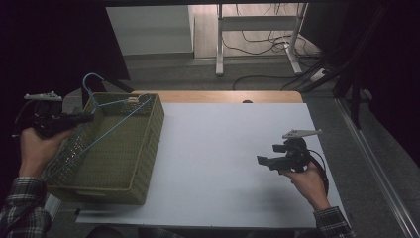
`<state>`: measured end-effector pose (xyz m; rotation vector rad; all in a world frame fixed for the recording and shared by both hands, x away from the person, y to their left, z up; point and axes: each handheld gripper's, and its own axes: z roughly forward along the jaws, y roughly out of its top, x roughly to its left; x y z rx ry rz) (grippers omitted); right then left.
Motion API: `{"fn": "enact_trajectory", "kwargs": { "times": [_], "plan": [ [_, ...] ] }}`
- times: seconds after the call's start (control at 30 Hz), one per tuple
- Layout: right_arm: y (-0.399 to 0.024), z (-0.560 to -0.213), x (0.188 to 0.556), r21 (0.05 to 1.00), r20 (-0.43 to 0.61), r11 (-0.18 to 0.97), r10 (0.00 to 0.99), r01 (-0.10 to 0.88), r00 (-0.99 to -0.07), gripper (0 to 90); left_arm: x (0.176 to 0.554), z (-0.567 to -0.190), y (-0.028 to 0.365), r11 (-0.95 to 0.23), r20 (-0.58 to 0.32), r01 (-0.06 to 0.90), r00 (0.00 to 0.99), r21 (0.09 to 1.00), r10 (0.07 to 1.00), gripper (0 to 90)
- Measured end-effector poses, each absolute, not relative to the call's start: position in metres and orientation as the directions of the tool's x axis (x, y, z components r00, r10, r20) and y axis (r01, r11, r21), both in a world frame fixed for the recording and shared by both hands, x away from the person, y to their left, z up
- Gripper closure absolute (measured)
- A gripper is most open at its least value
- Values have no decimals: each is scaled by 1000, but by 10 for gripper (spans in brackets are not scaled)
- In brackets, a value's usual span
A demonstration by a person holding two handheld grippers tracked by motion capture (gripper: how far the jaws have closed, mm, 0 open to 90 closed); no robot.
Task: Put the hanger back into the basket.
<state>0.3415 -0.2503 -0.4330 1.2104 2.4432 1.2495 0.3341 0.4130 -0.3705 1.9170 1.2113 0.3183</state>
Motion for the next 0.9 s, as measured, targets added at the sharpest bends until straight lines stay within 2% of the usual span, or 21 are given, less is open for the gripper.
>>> {"fn": "enact_trajectory", "kwargs": {
  "times": [0.3,0.57,0.73,0.8,0.83,0.9],
  "plan": [
    [-250,-437,342,723,213,341,716,600,-664,139,348,-416,417,-173,-230,655,482,736,846,873],
    [-252,-442,337,736,166,370,713,567,-681,130,358,-445,418,-154,-248,735,407,660,879,870],
    [-254,-446,334,734,155,378,715,564,-681,126,361,-457,422,-150,-222,790,341,595,913,864],
    [-254,-447,334,733,152,381,715,563,-682,125,362,-460,420,-177,-177,805,329,566,928,859],
    [-253,-448,333,734,147,382,717,561,-681,124,363,-461,419,-188,-165,808,331,559,929,854],
    [-252,-450,333,734,136,394,713,553,-688,118,363,-460,418,-179,-163,805,322,566,933,761]
  ]
}}
